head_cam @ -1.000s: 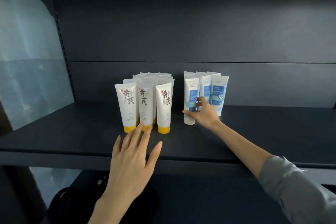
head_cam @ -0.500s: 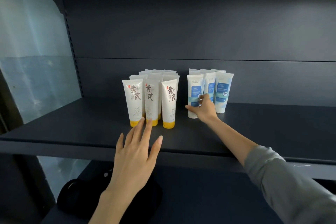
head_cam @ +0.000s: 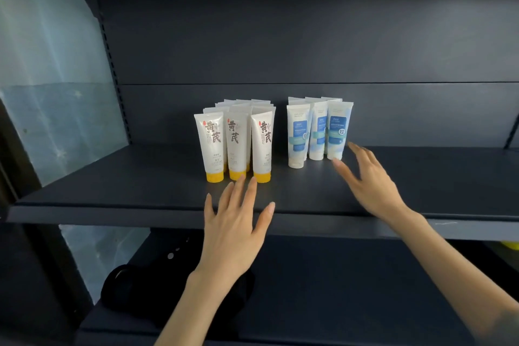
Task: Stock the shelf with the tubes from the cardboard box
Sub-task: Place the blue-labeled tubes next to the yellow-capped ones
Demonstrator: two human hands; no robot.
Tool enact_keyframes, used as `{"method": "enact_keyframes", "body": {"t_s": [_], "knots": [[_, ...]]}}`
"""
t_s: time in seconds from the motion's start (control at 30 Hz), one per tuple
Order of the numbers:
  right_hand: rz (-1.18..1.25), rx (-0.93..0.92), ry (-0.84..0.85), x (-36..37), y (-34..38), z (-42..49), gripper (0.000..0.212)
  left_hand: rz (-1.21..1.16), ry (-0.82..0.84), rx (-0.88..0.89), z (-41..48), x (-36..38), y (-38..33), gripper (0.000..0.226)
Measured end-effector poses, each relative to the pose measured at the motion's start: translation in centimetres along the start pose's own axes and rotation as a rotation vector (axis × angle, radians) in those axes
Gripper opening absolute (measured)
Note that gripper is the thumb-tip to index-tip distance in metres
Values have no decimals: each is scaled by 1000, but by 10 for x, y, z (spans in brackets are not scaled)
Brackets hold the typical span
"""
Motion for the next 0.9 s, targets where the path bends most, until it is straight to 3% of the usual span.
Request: {"method": "enact_keyframes", "body": {"t_s": [0.1,0.43,0.9], "knots": [[-40,43,-12,-19,-17,-31,78,-7,3,64,1,6,-20,78],[-337,144,-105,-93,-104,-119,81,17,8,210,-6,20,-88,75],[-559,572,-46,-194,-282,-282,87,-113,134,380,-64,77,-268,68]]}}
Point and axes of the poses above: each hand's wrist, its own z-axis towards the middle knuckle, its own x-axis out of the palm, y = z × x, the point moved 2 cm from there along z, towards the middle knuckle, and after that the axes turned 10 degrees about x, right-handed, at the moved point
